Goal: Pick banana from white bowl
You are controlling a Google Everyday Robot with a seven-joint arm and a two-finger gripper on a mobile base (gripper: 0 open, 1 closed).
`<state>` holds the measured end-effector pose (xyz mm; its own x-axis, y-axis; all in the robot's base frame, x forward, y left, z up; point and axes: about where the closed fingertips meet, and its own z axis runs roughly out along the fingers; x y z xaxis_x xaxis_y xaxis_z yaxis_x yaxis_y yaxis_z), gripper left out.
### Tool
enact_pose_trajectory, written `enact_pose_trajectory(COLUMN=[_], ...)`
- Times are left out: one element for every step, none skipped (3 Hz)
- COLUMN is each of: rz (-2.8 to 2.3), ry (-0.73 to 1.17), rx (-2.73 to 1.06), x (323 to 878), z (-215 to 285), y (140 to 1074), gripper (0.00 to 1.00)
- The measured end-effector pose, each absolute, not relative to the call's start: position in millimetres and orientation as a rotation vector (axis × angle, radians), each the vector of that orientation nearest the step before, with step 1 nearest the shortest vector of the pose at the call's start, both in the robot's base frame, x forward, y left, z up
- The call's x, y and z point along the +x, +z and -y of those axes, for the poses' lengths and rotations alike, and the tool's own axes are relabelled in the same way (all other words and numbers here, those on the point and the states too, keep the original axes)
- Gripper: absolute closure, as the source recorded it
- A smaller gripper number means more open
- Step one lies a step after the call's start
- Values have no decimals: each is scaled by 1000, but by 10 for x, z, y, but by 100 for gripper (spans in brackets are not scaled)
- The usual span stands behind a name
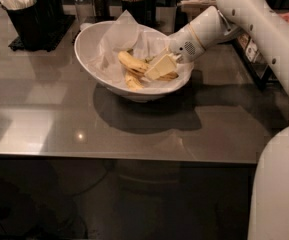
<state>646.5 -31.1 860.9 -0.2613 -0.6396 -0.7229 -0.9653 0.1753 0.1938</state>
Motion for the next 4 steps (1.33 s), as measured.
enact_pose_trajectory(rz=[-1855, -1700, -1587, -1560], ry=[895, 942, 1020, 1021], rx=[-1473, -1446, -1379, -1325], x=[6454, 6374, 6207, 5993], z=[454, 593, 793, 1050], y=[8919, 9257, 9456, 9611], gripper=[100, 100, 100, 100])
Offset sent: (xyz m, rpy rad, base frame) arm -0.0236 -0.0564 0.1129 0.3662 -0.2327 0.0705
